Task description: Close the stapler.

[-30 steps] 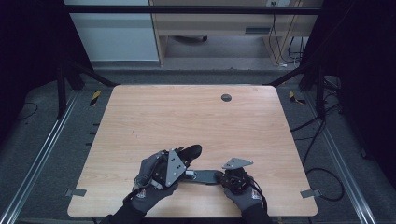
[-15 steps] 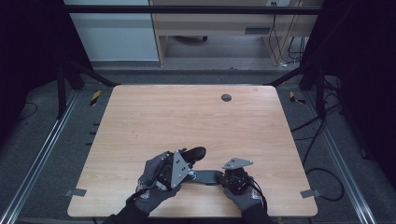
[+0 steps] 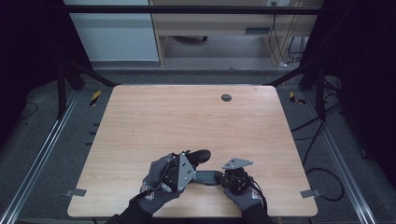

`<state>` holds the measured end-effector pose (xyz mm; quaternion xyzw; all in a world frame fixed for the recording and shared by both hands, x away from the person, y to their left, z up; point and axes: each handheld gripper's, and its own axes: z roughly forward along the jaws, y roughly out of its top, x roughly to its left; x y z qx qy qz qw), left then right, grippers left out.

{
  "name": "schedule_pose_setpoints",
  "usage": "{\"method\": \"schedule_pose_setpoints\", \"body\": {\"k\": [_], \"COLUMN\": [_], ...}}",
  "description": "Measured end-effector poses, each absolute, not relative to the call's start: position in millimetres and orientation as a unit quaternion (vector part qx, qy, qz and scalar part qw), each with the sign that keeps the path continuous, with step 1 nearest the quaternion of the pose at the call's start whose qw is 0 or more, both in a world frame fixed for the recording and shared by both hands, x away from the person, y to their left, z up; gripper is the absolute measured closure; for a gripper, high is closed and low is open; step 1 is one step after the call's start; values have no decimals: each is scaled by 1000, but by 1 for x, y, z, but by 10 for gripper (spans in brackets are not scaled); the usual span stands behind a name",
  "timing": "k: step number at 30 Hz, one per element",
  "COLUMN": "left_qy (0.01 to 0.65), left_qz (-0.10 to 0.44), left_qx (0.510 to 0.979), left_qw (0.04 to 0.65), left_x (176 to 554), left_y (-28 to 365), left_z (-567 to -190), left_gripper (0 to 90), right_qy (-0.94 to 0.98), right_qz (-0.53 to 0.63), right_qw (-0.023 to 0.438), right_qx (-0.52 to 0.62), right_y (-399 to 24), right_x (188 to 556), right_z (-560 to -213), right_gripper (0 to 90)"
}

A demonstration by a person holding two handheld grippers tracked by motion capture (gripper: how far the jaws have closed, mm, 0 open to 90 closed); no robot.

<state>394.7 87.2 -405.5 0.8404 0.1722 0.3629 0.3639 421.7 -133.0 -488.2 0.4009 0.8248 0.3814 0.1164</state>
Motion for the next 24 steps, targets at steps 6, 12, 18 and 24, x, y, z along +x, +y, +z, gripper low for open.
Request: {"method": "schedule_pose_setpoints", "body": {"k": [6, 12, 18, 24], "left_qy": [166, 157, 149, 143], "left_qz": [364, 365, 366, 369], "left_qx": [842, 846, 850, 853], "left_qw": [361, 355, 348, 342], "left_x": [394, 394, 394, 393], "left_y": [83, 79, 76, 73], "left_z": [-410, -414, -418, -421], "left_gripper": [511, 506, 503, 500], "right_qy": [826, 826, 827, 826], "right_qz": [382, 384, 384, 384], "right_qw": [115, 115, 115, 114], "right_qx": [399, 397, 396, 396], "right_y": [-133, -133, -133, -132], "right_x": [422, 422, 422, 422], "right_z": [-488, -489, -489, -489], "right_gripper": [900, 900, 900, 900]}}
